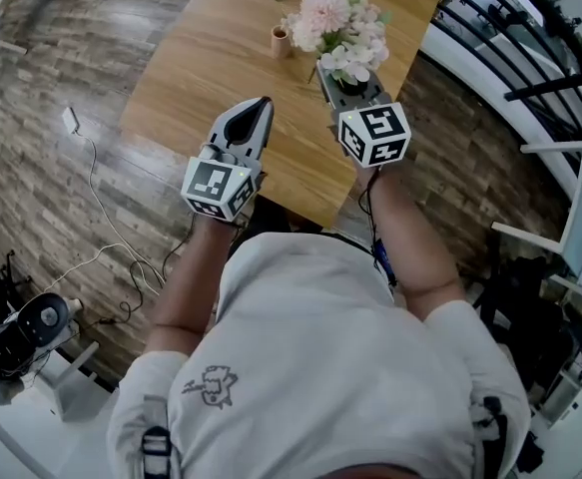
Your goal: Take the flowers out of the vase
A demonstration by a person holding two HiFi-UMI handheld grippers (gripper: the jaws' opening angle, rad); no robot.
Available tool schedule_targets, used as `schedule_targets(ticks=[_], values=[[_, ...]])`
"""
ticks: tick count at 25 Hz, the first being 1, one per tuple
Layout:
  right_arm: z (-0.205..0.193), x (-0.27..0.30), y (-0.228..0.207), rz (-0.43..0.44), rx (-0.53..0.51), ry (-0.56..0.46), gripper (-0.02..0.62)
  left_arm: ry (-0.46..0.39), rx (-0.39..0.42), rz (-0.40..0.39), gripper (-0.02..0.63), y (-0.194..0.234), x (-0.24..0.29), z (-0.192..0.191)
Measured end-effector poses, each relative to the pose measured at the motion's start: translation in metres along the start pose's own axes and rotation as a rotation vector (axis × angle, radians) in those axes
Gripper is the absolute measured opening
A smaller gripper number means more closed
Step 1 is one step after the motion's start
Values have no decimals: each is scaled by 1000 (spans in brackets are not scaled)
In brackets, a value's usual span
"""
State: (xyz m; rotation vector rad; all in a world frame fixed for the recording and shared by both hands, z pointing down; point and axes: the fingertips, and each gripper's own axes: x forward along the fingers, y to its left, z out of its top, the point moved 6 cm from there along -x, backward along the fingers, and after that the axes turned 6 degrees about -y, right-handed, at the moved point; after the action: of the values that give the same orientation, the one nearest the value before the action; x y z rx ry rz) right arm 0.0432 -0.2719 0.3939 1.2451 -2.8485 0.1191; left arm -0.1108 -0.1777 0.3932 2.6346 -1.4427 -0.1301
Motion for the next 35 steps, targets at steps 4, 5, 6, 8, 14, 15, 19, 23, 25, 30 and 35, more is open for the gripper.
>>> schedule_targets(ticks=[4, 5, 6, 8, 14, 15, 19, 23, 25, 30, 35], values=[[-10, -40, 12, 25, 13, 6, 51, -10, 7, 29, 3, -27, -23, -5], [-12, -51, 16, 30, 11, 7, 51, -12, 8, 37, 3, -35, -30, -6], [-14, -62, 21, 37, 7, 8, 51, -15, 9, 45, 3, -41, -38, -8], [-15, -80, 31, 55, 5, 4, 51, -20, 14, 60, 3, -53, -52, -9], [-13, -97, 40, 102, 1, 28, 51, 2, 26, 82, 3, -57, -59, -7], [-13, -98, 42, 104, -2, 30, 51, 1, 27, 82, 3, -55, -60, -5], [-20, -109, 67, 111, 2, 30, 51, -4, 32, 66, 4, -47, -85, -3], [-25, -112, 91, 82, 2, 37, 51, -2, 30, 25, 4, -30, -108, 1], [-24, -114, 100, 51, 3, 34, 51, 0, 32, -5, 3, -24, -119, 5], [-19, -124, 126, -18, 8, 16, 51, 16, 31, -70, 4, -13, -149, 7], [-13, -142, 148, -70, -11, 1, 51, 10, 50, -130, 3, -6, -172, 10]])
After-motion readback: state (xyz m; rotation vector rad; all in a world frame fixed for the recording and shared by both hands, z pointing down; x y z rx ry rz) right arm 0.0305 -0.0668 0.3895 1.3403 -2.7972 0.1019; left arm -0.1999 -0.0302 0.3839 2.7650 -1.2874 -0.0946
